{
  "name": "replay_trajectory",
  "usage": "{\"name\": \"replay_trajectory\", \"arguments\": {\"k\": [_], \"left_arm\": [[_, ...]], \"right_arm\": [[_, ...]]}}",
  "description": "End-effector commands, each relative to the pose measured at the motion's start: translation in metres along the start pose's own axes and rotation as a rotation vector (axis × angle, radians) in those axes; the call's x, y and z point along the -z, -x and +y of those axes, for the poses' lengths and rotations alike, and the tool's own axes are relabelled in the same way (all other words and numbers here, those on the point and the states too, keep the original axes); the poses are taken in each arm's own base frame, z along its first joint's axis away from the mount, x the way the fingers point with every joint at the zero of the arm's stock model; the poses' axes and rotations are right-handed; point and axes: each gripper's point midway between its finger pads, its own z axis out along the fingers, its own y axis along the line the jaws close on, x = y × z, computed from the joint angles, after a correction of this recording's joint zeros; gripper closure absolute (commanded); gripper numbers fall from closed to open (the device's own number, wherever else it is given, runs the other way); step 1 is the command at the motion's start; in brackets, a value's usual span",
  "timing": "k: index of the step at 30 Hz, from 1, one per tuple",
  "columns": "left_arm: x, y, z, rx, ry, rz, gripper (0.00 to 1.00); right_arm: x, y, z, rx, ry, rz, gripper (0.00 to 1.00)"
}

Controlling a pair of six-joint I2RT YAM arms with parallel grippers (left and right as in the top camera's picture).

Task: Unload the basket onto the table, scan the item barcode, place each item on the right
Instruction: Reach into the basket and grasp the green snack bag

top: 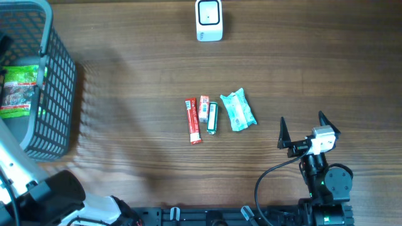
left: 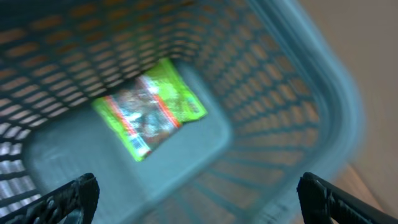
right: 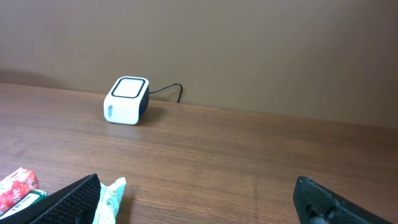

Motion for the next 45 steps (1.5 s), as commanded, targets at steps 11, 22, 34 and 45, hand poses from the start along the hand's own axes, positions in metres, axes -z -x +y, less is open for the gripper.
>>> {"name": "replay_trajectory", "arguments": {"k": [11, 22, 34, 45], "left_arm": [[-0.148, -0.028, 0.061, 0.143, 0.179, 0.203, 0.0], [-0.24, -0.07, 0.076, 0.292, 0.253, 0.283, 0.0], [-0.294, -0.135, 0.098, 0.365, 0.344, 0.378, 0.0], [-0.298, -0.156, 0.106, 0.358, 0.364, 0.413, 0.86]], "right_arm": [[0.0, 0.002, 0.001, 0.0, 0.002, -0.009, 0.0], [0.0, 0.002, 0.001, 0.0, 0.002, -0.009, 0.0], [0.0, 0.002, 0.001, 0.0, 0.002, -0.009, 0.0], [0.0, 0.002, 0.001, 0.0, 0.002, -0.009, 0.0]]}}
